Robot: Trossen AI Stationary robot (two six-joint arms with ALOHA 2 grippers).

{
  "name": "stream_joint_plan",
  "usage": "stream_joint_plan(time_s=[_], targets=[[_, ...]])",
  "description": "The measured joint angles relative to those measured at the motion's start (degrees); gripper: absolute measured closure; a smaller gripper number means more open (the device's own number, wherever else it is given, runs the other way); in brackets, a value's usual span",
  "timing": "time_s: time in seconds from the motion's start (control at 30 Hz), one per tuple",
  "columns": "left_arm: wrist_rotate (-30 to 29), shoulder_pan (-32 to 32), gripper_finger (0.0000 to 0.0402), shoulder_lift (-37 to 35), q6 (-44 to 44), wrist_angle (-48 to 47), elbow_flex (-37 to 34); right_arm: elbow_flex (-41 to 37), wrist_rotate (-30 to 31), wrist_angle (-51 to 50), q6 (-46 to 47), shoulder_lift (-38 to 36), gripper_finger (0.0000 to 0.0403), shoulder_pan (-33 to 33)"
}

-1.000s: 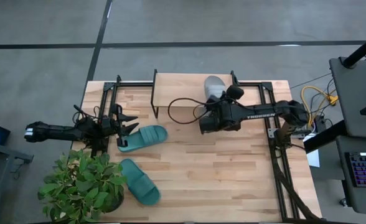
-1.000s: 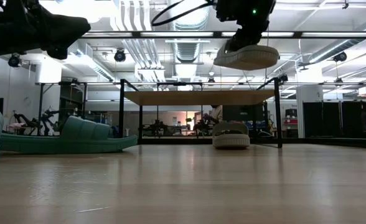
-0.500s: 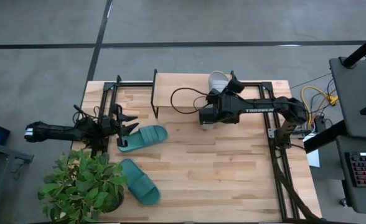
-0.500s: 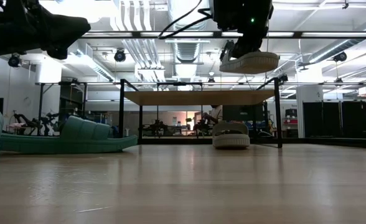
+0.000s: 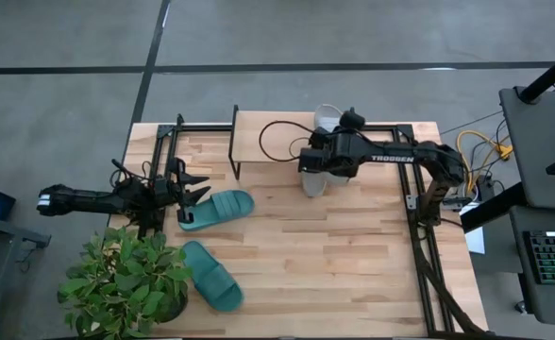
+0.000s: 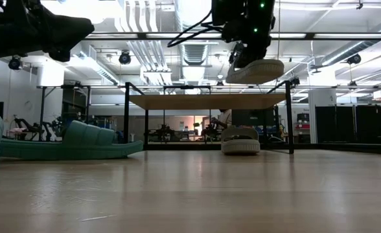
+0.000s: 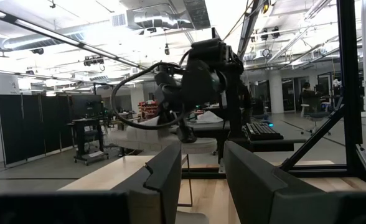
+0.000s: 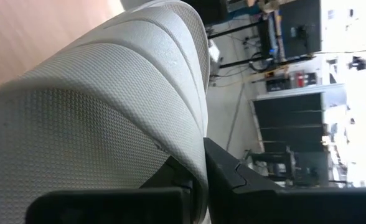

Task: Pick and place slides into the shelf
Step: Put the bottom gray slipper on the shelf

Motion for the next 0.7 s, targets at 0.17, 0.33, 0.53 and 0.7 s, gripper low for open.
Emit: stream_joint_plan(time_s=[0.17, 0.33, 0.53, 0.7], targets=[[0.0, 0.0, 0.0294, 0.0, 0.0, 0.0, 0.0, 0.0, 0.0, 2.7, -3.1, 0.0, 0.0394, -2.1], [0.0, 0.0, 0.0294, 0.0, 0.0, -0.4, 0.0, 0.0, -2.4, 4.0, -5.6, 0.0, 0.0394, -4.4], [0.0, 0.0, 0.0294, 0.0, 0.0, -0.5, 0.0, 0.0, -5.8, 7.0, -8.8, 0.0, 0.0394, -7.4], [0.0, 0.0, 0.0294, 0.0, 0.0, -0.5, 0.0, 0.0, -6.0, 8.6, -11.0, 0.0, 0.0394, -9.3]])
